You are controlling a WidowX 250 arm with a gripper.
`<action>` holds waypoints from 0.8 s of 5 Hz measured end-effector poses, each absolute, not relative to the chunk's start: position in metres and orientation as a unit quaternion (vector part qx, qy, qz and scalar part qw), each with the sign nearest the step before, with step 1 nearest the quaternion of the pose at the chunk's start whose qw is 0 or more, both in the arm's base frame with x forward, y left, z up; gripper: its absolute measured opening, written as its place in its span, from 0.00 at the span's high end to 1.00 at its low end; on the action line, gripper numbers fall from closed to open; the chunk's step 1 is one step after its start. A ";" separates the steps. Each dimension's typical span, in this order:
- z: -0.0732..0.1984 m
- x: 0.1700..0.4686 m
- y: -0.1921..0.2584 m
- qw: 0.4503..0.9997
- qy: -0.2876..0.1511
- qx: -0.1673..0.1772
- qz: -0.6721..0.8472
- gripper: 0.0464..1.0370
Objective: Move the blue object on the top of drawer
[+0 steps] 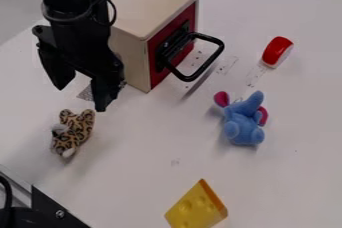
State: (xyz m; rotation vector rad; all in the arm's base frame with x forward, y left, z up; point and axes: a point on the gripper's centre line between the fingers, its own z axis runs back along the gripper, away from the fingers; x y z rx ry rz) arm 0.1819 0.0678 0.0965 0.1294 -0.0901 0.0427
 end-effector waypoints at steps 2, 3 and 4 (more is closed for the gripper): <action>0.084 0.204 0.030 0.999 -0.018 0.043 -0.026 0.04; 0.082 0.233 -0.002 0.996 -0.017 0.051 -0.071 0.04; 0.075 0.265 -0.033 0.994 -0.020 0.056 -0.093 0.04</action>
